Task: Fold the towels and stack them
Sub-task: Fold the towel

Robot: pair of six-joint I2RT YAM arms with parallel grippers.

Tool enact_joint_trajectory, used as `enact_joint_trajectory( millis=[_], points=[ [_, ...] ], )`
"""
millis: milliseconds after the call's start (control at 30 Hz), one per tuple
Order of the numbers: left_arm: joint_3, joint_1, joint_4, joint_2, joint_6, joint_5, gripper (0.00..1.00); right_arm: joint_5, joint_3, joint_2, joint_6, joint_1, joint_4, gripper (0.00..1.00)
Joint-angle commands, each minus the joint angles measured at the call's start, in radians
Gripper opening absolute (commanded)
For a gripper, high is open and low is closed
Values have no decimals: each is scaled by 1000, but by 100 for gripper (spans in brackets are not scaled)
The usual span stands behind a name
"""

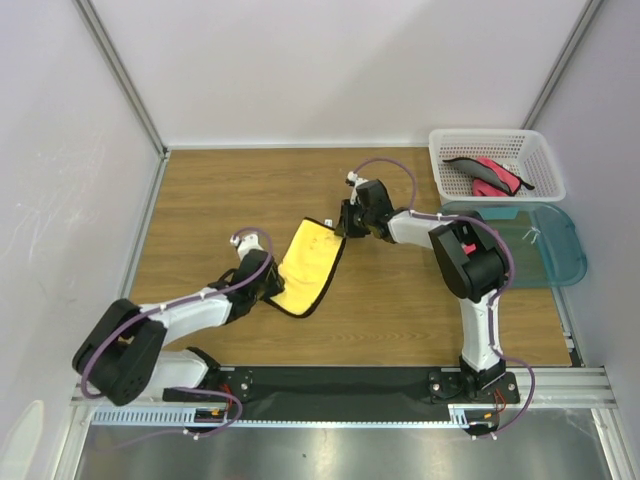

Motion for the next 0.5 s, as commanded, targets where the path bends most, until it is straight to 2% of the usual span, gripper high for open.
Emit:
enact_joint_trajectory(
  millis=[0,200,467],
  points=[
    [45,49,19,84,81,-67,36,91,-83,-40,-20,-14,-69,25],
    [177,92,2,199,207,-103,37,130,-198,-99,17,-34,-75,23],
    [352,138,-23,323,316,-8,37,210,-466,-325,119,-19,-63,20]
  ],
)
